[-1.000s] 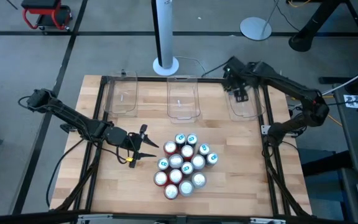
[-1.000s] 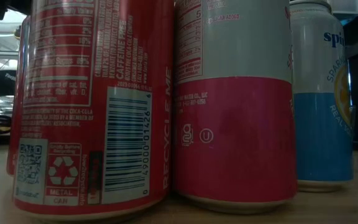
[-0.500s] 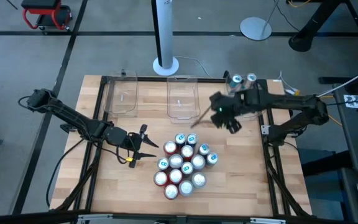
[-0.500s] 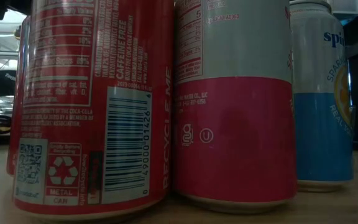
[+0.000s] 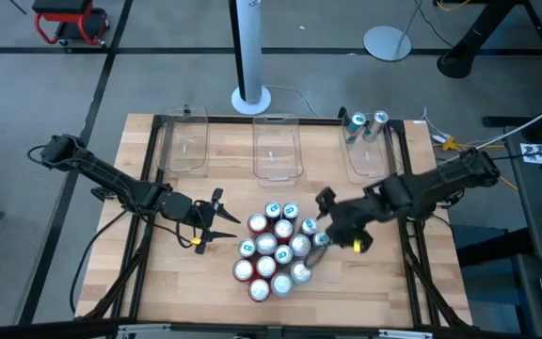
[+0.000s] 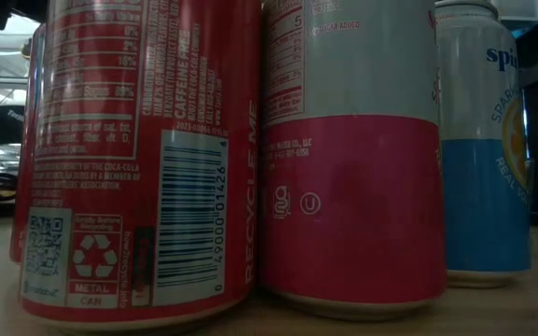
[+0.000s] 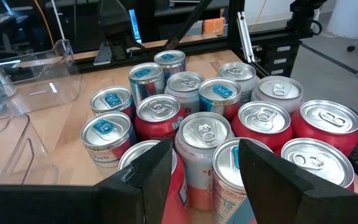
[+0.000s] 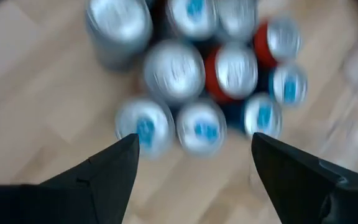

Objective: Sort soda cans
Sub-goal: Put the blue soda can into the top right transparent bin

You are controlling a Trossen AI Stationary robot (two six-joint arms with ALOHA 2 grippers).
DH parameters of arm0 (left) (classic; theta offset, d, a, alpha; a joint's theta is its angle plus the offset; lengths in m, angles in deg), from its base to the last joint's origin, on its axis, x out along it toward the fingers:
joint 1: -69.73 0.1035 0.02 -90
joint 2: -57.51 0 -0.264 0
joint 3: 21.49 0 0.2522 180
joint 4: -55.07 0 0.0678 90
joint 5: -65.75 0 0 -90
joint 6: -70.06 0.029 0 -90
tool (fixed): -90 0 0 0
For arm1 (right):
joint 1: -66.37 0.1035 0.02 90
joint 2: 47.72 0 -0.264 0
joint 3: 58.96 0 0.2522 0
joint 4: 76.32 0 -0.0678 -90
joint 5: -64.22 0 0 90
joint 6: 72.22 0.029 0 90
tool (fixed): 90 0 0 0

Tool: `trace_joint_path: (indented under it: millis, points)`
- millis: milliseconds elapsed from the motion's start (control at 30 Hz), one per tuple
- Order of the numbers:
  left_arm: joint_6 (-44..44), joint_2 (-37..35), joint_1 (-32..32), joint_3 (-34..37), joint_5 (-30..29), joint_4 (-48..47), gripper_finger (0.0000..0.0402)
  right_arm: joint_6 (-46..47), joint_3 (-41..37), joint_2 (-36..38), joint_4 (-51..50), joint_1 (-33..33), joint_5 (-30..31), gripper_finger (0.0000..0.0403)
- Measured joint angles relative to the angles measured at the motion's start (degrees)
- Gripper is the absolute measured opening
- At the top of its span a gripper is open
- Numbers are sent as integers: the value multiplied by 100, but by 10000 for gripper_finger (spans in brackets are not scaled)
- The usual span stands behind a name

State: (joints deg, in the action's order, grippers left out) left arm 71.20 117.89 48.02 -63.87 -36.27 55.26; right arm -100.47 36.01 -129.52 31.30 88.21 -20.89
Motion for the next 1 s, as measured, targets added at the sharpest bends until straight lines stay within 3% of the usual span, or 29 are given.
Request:
trace_joint_path:
  millis: [233, 367, 667, 1000]
  points:
    - [-39, 0, 0, 0, 0, 1, 175, 136, 0, -2, 1036, 536, 55, 310]
    - [-36, 0, 0, 0, 1, 1, 175, 723, 0, -48, 1446, 668, 299, 310]
    - [-71, 0, -2, 0, 1, -1, 175, 2199, -2, -503, 673, 786, 311, 310]
    - [-71, 0, -2, 0, 1, 1, 175, 2998, -6, -933, -208, 726, 625, 310]
